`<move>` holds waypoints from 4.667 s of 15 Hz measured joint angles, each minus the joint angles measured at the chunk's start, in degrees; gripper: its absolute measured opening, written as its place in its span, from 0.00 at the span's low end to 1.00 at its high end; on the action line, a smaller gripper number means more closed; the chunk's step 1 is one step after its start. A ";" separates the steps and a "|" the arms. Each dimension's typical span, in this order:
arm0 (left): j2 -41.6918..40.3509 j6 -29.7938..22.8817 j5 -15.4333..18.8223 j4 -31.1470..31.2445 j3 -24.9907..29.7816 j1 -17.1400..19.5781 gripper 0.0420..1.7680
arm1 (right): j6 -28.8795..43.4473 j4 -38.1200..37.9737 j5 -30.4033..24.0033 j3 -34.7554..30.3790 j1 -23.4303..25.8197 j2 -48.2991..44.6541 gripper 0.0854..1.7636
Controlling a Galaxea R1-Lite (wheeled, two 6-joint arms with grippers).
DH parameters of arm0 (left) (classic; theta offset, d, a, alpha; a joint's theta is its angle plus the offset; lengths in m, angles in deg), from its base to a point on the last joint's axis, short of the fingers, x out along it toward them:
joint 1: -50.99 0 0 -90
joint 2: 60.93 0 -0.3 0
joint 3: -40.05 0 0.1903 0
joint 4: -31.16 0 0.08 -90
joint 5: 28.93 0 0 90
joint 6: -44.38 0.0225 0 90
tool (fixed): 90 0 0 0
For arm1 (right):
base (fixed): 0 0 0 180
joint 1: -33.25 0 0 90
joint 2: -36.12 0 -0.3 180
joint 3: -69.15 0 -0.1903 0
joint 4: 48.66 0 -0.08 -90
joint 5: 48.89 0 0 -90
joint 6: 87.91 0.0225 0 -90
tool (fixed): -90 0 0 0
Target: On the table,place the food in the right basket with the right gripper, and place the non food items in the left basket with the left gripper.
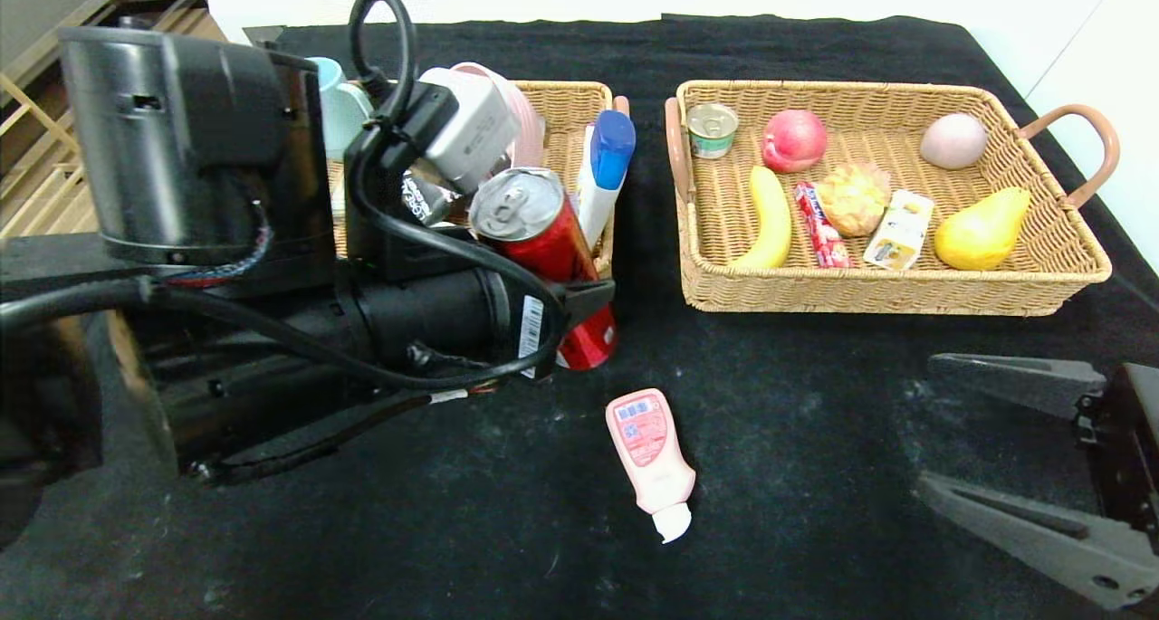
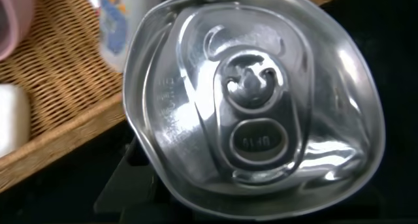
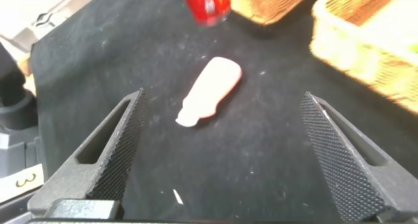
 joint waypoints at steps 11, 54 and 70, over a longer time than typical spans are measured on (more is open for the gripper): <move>15.56 2.17 -0.93 0.20 -12.93 -12.35 0.55 | 1.24 -1.56 -0.24 3.06 4.24 -7.08 0.97; 15.85 -35.00 -19.10 33.78 -21.91 -12.82 0.96 | 3.17 -1.56 -0.11 4.30 7.74 -3.50 0.97; 25.56 -45.28 -19.94 42.14 -28.86 -10.47 0.97 | 3.19 -1.56 -0.11 4.11 7.39 -3.51 0.97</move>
